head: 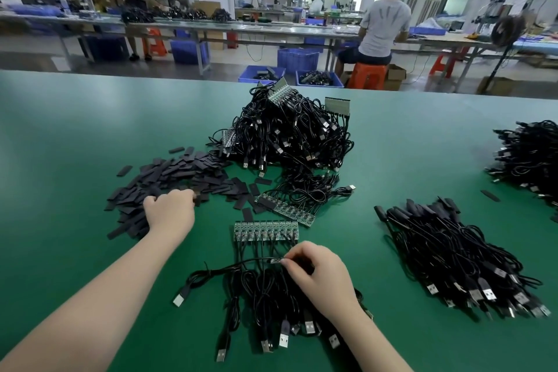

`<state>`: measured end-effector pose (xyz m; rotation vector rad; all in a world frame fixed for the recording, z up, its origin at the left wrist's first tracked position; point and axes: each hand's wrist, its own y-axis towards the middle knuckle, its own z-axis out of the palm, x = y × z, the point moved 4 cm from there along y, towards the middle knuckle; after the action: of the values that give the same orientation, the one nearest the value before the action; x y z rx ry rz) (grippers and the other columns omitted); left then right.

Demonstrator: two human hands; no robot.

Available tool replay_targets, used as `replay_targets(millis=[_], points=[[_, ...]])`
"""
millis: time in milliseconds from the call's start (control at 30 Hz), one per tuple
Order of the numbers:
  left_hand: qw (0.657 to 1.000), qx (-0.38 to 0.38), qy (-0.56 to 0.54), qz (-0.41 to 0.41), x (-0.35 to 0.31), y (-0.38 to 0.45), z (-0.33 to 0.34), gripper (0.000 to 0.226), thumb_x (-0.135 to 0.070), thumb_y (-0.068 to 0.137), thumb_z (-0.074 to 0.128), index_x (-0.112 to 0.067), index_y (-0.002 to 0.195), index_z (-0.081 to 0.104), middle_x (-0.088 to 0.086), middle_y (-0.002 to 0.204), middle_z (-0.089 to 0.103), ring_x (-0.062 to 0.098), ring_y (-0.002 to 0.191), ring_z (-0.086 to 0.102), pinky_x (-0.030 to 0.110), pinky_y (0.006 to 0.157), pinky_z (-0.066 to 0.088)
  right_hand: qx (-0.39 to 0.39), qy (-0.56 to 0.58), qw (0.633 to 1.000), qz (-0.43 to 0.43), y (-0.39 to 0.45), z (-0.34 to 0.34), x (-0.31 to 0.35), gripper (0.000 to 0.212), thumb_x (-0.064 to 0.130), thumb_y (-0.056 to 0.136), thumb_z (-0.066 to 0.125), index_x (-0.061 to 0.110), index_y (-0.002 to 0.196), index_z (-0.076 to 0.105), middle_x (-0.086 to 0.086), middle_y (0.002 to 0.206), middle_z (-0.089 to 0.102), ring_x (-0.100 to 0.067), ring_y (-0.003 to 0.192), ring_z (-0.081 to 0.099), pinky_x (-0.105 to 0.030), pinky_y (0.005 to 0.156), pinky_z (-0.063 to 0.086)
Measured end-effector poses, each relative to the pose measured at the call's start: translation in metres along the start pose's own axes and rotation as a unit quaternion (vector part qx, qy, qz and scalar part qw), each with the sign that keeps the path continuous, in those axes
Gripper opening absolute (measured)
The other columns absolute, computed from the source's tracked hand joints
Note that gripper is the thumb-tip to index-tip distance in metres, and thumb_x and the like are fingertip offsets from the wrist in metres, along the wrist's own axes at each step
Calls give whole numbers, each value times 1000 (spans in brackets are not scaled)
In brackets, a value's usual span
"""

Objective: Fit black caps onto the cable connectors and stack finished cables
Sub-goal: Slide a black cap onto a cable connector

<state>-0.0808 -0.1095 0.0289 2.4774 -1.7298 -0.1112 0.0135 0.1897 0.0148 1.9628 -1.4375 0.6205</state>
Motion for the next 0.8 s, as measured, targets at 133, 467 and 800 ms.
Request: replay_targets(millis=[133, 467, 800], points=[[998, -56, -36, 9, 3, -1, -1, 32, -15, 97, 47, -31, 109, 71, -11, 96, 72, 14, 91, 64, 40, 112, 26, -14, 11, 1000, -2, 0, 0, -1, 6, 41, 89, 67, 37, 84, 64, 19, 79, 65, 1, 81, 58, -20, 69, 49], [904, -128, -401, 77, -46, -55, -54, 23, -23, 91, 66, -32, 113, 64, -17, 92, 68, 5, 68, 64, 17, 57, 46, -36, 147, 986, 67, 8, -8, -5, 21, 16, 83, 77, 34, 75, 70, 23, 80, 70, 3, 75, 64, -10, 66, 47], [842, -26, -500, 200, -124, -128, -27, 24, -22, 95, 59, -30, 115, 71, -20, 107, 67, -6, 103, 58, 10, 87, 45, -146, 214, 965, 34, 16, -5, 9, 32, 7, 82, 74, 36, 83, 60, 21, 83, 69, -2, 76, 65, -8, 64, 43]])
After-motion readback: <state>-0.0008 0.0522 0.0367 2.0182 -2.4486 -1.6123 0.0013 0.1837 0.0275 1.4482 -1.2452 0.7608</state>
